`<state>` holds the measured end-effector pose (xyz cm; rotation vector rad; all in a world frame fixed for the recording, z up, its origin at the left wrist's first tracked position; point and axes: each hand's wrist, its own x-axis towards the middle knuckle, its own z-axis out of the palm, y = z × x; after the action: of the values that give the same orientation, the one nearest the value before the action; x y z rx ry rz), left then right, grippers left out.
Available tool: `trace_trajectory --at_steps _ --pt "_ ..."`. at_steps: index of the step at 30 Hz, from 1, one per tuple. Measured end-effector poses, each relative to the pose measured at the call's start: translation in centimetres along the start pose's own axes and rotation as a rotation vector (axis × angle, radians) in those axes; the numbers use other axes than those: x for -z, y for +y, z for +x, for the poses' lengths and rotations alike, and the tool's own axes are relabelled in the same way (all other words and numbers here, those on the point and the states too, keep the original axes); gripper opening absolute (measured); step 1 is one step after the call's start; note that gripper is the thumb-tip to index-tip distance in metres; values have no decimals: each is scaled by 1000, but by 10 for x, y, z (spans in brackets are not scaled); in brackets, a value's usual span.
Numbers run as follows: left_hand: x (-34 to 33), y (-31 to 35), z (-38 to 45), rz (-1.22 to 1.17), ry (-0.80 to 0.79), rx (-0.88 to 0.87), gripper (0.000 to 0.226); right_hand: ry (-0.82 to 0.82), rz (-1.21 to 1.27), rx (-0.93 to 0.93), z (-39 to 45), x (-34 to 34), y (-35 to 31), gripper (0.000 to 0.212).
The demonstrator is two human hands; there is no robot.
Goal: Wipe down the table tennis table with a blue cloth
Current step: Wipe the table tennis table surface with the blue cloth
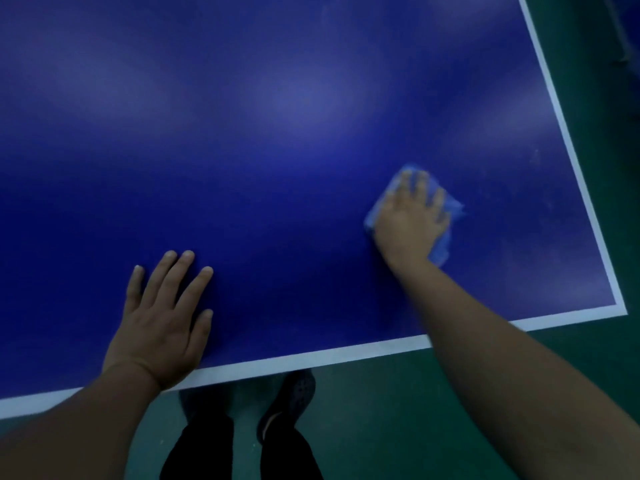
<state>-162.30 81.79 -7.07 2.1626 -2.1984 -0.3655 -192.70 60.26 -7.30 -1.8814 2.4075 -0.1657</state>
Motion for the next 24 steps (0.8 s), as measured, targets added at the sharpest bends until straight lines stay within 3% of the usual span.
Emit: trace_trajectory --at_steps 3,5,7,12,15,17,19,24 --pt "1 1 -1 -8 -12 30 63 -81 -22 620 -65 -11 -53 51" --pt "2 2 0 -16 -17 42 63 -150 -31 918 -76 -9 -46 51" --pt "5 4 0 -39 -21 56 64 -131 -42 900 -46 -5 -26 51" --pt "13 12 7 -196 43 127 60 -144 -61 203 40 9 20 53" --pt "21 6 37 -209 114 139 61 -132 21 31 40 4 -12 54" --pt "29 -4 76 -210 143 154 64 -83 3 154 26 -3 -60 53" --pt "38 -13 123 -202 174 183 68 -87 -26 390 12 -10 -111 53" --pt "52 -35 216 -201 221 354 69 -212 10 892 27 -27 -192 55"
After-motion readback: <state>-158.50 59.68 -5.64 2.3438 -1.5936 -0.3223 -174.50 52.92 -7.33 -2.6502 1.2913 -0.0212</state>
